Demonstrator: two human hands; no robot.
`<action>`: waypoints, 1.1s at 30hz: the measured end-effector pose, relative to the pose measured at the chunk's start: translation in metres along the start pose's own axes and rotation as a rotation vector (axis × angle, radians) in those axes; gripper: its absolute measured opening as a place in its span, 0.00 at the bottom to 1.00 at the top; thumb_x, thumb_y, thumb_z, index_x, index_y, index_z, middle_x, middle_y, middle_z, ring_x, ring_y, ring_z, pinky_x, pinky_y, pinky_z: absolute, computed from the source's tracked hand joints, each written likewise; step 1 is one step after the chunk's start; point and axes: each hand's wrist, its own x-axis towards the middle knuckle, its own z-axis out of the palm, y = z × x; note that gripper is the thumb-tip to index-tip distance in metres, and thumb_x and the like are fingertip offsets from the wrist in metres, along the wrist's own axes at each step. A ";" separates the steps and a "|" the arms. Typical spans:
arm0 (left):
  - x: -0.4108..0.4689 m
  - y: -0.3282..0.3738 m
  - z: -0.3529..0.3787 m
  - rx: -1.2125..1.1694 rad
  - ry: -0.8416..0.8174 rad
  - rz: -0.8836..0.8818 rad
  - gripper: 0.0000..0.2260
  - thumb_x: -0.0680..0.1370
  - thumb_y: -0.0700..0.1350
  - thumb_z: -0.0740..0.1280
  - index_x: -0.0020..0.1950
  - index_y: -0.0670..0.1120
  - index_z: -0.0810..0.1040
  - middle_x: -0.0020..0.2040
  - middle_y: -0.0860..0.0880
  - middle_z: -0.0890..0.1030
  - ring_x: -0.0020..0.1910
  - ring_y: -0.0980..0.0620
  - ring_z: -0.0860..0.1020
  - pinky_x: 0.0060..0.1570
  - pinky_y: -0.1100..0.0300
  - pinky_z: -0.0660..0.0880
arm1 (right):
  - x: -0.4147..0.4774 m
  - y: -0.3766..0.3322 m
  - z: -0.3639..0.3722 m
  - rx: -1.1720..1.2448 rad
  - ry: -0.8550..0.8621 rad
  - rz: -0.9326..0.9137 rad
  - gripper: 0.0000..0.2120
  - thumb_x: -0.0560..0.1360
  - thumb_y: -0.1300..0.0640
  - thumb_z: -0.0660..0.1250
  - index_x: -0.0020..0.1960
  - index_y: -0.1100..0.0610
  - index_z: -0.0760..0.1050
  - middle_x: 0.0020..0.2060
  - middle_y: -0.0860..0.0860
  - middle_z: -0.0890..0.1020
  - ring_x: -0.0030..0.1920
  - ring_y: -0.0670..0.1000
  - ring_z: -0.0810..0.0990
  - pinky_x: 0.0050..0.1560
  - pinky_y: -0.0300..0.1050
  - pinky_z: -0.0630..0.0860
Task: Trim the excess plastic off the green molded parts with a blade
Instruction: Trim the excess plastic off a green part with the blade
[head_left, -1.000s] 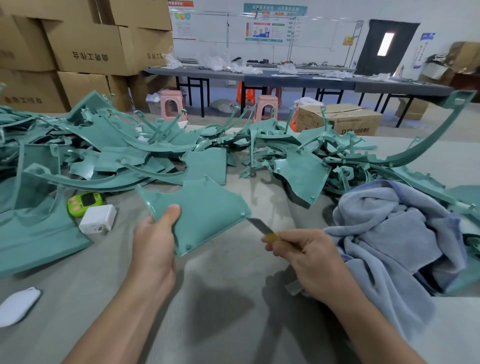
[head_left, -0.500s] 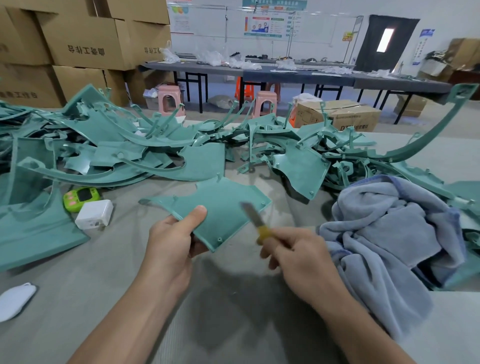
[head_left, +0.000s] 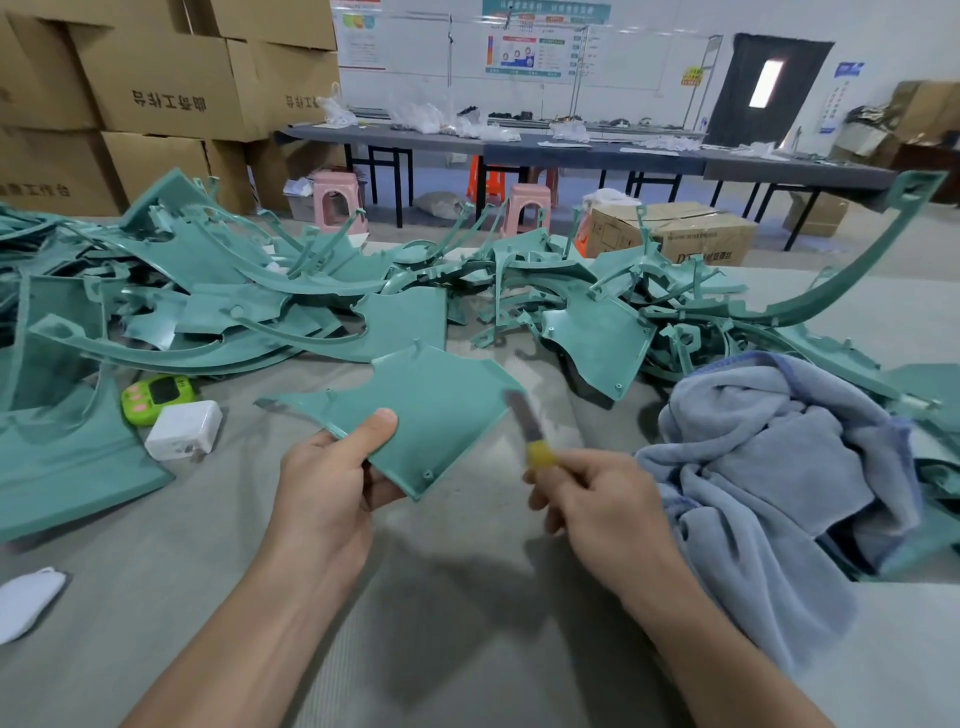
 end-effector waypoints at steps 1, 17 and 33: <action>0.001 0.001 0.000 -0.004 0.006 -0.004 0.04 0.79 0.36 0.69 0.51 0.41 0.83 0.45 0.46 0.88 0.37 0.52 0.86 0.29 0.60 0.80 | 0.002 0.001 -0.005 0.022 0.069 0.023 0.12 0.81 0.57 0.68 0.41 0.52 0.85 0.34 0.48 0.85 0.30 0.47 0.80 0.37 0.50 0.79; -0.001 0.000 0.000 0.002 -0.002 -0.034 0.04 0.77 0.36 0.69 0.50 0.41 0.83 0.40 0.47 0.87 0.33 0.53 0.85 0.26 0.62 0.77 | 0.001 -0.004 -0.006 -0.026 0.187 -0.026 0.15 0.80 0.56 0.69 0.35 0.52 0.83 0.27 0.45 0.82 0.25 0.41 0.74 0.27 0.34 0.69; -0.001 0.000 -0.004 0.190 -0.028 0.047 0.06 0.74 0.34 0.70 0.47 0.40 0.86 0.47 0.42 0.87 0.46 0.42 0.86 0.47 0.51 0.82 | 0.004 -0.002 0.004 0.157 0.189 0.215 0.16 0.80 0.51 0.67 0.38 0.57 0.83 0.29 0.48 0.84 0.26 0.45 0.78 0.32 0.38 0.74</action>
